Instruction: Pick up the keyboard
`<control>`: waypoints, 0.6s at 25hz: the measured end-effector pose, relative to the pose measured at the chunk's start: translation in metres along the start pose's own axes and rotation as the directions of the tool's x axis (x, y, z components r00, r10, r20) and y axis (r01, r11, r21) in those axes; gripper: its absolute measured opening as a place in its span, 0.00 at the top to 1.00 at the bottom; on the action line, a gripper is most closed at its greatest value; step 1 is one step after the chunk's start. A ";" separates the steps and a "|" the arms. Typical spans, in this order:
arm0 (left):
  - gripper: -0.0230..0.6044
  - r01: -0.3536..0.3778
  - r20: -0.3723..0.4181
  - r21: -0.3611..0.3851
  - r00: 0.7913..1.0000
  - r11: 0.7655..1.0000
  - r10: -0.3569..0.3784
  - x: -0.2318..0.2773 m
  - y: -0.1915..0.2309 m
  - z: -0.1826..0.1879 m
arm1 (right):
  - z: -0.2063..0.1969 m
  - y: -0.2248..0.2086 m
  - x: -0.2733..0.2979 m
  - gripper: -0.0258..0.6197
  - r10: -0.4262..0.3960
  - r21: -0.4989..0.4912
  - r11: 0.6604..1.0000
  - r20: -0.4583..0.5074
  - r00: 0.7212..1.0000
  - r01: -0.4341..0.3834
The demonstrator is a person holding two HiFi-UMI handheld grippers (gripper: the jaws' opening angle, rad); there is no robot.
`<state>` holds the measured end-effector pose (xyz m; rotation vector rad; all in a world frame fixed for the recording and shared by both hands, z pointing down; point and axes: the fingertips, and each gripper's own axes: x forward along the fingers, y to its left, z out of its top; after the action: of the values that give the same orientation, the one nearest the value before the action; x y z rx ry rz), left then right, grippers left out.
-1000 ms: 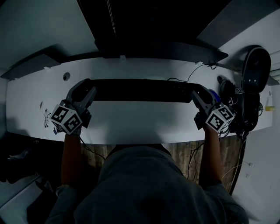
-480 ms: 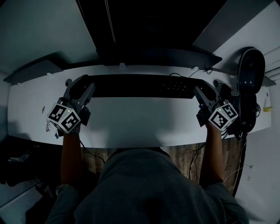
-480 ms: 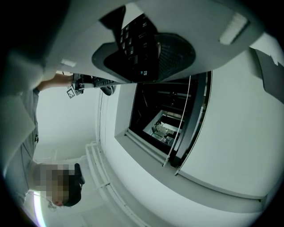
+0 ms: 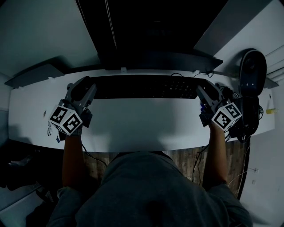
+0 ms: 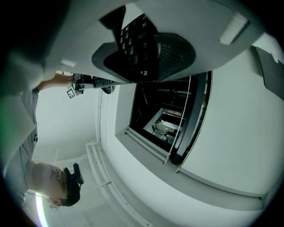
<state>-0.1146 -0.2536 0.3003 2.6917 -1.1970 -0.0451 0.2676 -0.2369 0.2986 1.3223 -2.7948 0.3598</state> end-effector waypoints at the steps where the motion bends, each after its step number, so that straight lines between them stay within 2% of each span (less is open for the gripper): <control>1: 0.68 0.002 0.002 0.002 1.000 1.000 -0.002 -0.001 -0.001 0.000 | -0.001 0.001 -0.001 0.68 0.000 -0.001 1.000 0.001 1.000 0.000; 15: 0.68 -0.006 -0.013 -0.008 1.000 1.000 0.006 -0.001 -0.001 -0.004 | -0.003 0.000 -0.002 0.68 -0.001 0.011 1.000 -0.006 1.000 0.001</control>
<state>-0.1141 -0.2510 0.3041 2.6771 -1.1991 -0.0312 0.2685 -0.2350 0.3013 1.3226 -2.7914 0.3787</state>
